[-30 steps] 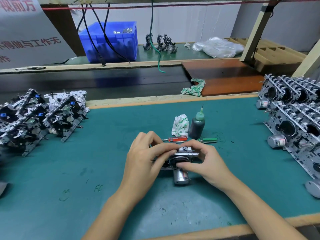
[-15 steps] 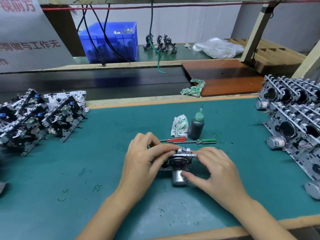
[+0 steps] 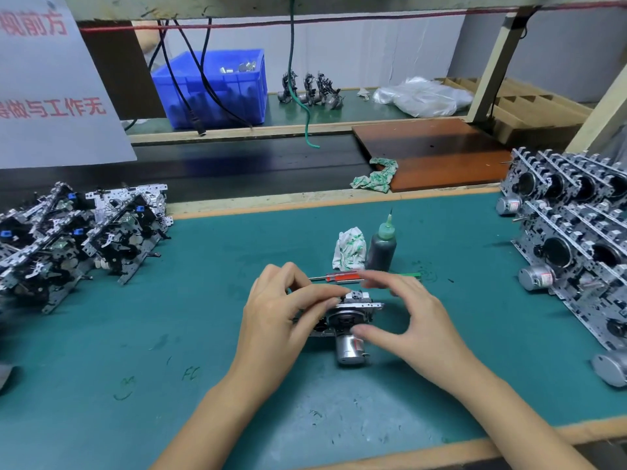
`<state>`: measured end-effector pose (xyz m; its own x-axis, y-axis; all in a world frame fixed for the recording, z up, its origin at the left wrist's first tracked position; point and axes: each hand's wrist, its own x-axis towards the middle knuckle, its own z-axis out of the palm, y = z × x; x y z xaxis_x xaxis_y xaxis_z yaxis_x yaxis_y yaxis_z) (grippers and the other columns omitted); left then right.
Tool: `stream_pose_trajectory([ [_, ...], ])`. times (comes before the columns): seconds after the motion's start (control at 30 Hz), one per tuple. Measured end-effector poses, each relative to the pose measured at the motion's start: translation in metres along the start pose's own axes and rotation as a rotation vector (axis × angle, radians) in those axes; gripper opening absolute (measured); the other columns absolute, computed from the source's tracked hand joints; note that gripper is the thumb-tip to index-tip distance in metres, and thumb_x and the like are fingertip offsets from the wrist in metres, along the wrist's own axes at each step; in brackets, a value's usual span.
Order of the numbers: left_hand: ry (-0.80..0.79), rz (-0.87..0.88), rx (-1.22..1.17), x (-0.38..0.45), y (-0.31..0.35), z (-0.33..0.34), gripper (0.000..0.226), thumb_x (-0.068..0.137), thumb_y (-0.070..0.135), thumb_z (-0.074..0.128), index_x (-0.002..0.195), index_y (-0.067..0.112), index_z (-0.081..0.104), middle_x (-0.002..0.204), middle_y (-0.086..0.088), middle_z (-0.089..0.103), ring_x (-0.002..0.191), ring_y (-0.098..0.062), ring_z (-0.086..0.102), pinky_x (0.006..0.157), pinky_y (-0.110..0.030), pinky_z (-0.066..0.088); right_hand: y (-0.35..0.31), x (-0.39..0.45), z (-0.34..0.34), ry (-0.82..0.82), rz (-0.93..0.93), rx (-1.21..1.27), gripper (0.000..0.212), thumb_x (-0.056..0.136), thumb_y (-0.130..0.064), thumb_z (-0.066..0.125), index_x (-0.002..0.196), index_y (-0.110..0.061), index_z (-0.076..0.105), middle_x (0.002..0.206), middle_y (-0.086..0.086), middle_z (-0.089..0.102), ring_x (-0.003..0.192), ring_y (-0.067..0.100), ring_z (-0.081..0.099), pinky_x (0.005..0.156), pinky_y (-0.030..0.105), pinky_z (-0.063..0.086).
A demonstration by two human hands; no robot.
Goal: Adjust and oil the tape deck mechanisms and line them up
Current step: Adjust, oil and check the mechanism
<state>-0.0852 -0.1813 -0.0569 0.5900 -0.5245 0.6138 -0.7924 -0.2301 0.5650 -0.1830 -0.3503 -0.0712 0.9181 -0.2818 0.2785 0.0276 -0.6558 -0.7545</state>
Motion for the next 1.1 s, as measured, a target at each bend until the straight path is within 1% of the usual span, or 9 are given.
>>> stream_pose_trajectory([
  [0.1, -0.01, 0.004, 0.012, 0.0, 0.0, -0.001, 0.022, 0.088, 0.036, 0.053, 0.098, 0.034, 0.073, 0.072, 0.015, 0.04, 0.073, -0.007, 0.036, 0.068, -0.023, 0.034, -0.006, 0.011, 0.005, -0.028, 0.004, 0.17, 0.034, 0.069, -0.026, 0.083, 0.096, -0.036, 0.065, 0.108, -0.023, 0.059, 0.114, 0.004, 0.051, 0.094, 0.015, 0.036],
  [0.17, -0.013, 0.009, 0.015, 0.0, 0.0, -0.001, 0.022, 0.088, 0.036, 0.053, 0.099, 0.035, 0.072, 0.073, 0.016, 0.038, 0.073, -0.007, 0.036, 0.068, -0.024, 0.034, -0.007, 0.015, 0.005, -0.052, 0.018, 0.201, 0.032, 0.067, -0.022, 0.084, 0.089, -0.035, 0.065, 0.106, -0.023, 0.06, 0.113, 0.002, 0.051, 0.096, 0.015, 0.034],
  [0.33, -0.008, 0.023, 0.019, 0.001, -0.002, -0.001, 0.023, 0.088, 0.035, 0.055, 0.098, 0.031, 0.074, 0.073, 0.015, 0.038, 0.073, -0.007, 0.036, 0.064, -0.03, 0.039, -0.003, 0.018, 0.008, -0.13, 0.028, 0.202, 0.032, 0.068, -0.02, 0.083, 0.095, -0.028, 0.066, 0.106, -0.021, 0.06, 0.113, 0.003, 0.051, 0.099, 0.019, 0.034],
  [0.53, -0.014, 0.013, 0.005, 0.0, 0.0, -0.001, 0.022, 0.088, 0.035, 0.055, 0.1, 0.034, 0.073, 0.074, 0.015, 0.039, 0.073, -0.008, 0.037, 0.066, -0.029, 0.038, -0.003, 0.014, 0.013, -0.052, 0.036, 0.272, 0.036, 0.067, -0.017, 0.084, 0.093, -0.034, 0.065, 0.104, -0.021, 0.061, 0.109, -0.001, 0.054, 0.091, 0.009, 0.036],
  [0.63, -0.004, 0.016, 0.016, 0.001, 0.0, 0.0, 0.022, 0.088, 0.035, 0.054, 0.099, 0.032, 0.073, 0.073, 0.013, 0.04, 0.073, -0.008, 0.037, 0.066, -0.028, 0.037, -0.003, 0.014, 0.013, -0.069, 0.06, 0.332, 0.037, 0.066, -0.009, 0.084, 0.094, -0.025, 0.066, 0.102, -0.01, 0.065, 0.104, 0.004, 0.058, 0.091, 0.015, 0.041],
  [0.73, 0.002, 0.02, 0.033, 0.0, 0.0, 0.0, 0.023, 0.089, 0.034, 0.053, 0.098, 0.031, 0.074, 0.073, 0.012, 0.041, 0.073, -0.007, 0.036, 0.065, -0.028, 0.036, -0.004, 0.014, 0.015, -0.079, 0.116, 0.447, 0.035, 0.066, -0.001, 0.083, 0.092, -0.018, 0.067, 0.094, 0.0, 0.069, 0.092, 0.008, 0.064, 0.082, 0.013, 0.045],
  [0.87, -0.007, 0.016, 0.02, 0.002, 0.0, 0.0, 0.024, 0.088, 0.035, 0.053, 0.098, 0.031, 0.074, 0.072, 0.013, 0.039, 0.073, -0.008, 0.036, 0.064, -0.029, 0.037, -0.005, 0.016, 0.013, -0.076, 0.125, 0.41, 0.037, 0.064, -0.006, 0.084, 0.089, -0.027, 0.068, 0.095, -0.009, 0.069, 0.095, 0.003, 0.062, 0.082, 0.009, 0.042],
  [1.0, -0.007, -0.007, 0.027, 0.005, 0.001, 0.001, 0.026, 0.089, 0.037, 0.052, 0.097, 0.03, 0.075, 0.072, 0.012, 0.039, 0.072, -0.01, 0.037, 0.064, -0.033, 0.04, -0.006, 0.014, 0.015, -0.069, 0.191, 0.436, 0.033, 0.066, -0.011, 0.084, 0.091, -0.028, 0.069, 0.093, -0.008, 0.072, 0.092, 0.008, 0.065, 0.083, 0.016, 0.047],
  [1.1, -0.043, -0.067, 0.035, 0.012, 0.001, 0.002, 0.02, 0.088, 0.037, 0.058, 0.096, 0.031, 0.075, 0.071, 0.013, 0.039, 0.073, -0.011, 0.039, 0.067, -0.03, 0.039, 0.0, 0.007, 0.014, 0.043, 0.16, 0.086, 0.034, 0.067, -0.039, 0.08, 0.097, -0.038, 0.064, 0.096, -0.021, 0.064, 0.098, -0.003, 0.057, 0.086, 0.01, 0.039],
])
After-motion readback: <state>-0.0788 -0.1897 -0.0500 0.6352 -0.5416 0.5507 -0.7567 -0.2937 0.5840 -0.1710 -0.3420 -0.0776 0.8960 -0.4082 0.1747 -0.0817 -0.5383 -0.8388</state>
